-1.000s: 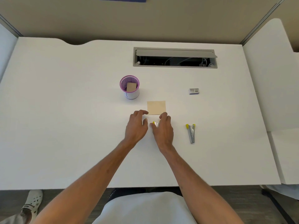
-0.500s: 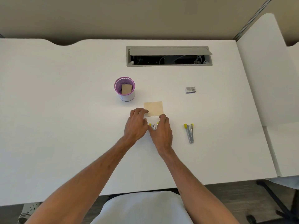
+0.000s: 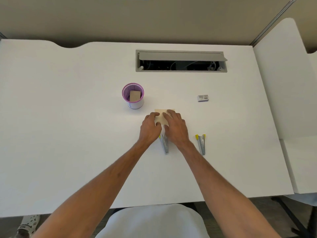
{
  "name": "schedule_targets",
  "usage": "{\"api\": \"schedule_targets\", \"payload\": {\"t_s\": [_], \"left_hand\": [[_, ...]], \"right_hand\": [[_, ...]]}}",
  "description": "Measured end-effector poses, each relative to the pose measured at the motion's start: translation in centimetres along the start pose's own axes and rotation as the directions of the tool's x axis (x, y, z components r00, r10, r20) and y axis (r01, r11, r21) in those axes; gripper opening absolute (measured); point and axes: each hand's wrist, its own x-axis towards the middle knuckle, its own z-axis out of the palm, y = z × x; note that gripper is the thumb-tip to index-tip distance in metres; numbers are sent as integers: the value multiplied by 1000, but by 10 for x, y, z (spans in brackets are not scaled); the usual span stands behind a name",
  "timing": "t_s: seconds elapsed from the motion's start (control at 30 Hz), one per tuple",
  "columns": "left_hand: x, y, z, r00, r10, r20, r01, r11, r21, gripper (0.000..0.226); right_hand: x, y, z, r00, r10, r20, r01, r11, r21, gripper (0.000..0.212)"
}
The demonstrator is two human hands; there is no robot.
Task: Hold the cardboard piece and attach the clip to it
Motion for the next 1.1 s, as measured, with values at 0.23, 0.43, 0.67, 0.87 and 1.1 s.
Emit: {"api": "schedule_targets", "payload": {"t_s": [0.23, 0.43, 0.67, 0.87, 1.1], "left_hand": [[15, 1, -4, 966, -247, 74, 253, 851, -461, 42], [18, 7, -1, 949, -300, 91, 302, 793, -530, 33], [6, 21, -13, 967, -235, 99, 229, 625, -746, 30], [-7, 13, -17, 979, -205, -11, 160, 796, -583, 42], [-25, 5, -17, 991, -57, 125, 113, 853, -509, 19]], "right_hand": [[6, 6, -4, 999, 20, 27, -21, 997, 68, 57], [5, 13, -7, 1000, -8, 17, 5, 989, 149, 49], [-4, 14, -9, 989, 74, -128, -14, 910, 415, 32], [-11, 12, -13, 945, 324, -50, -195, 679, 708, 20], [-25, 13, -27, 920, 363, 146, -267, 308, 913, 8]]}}
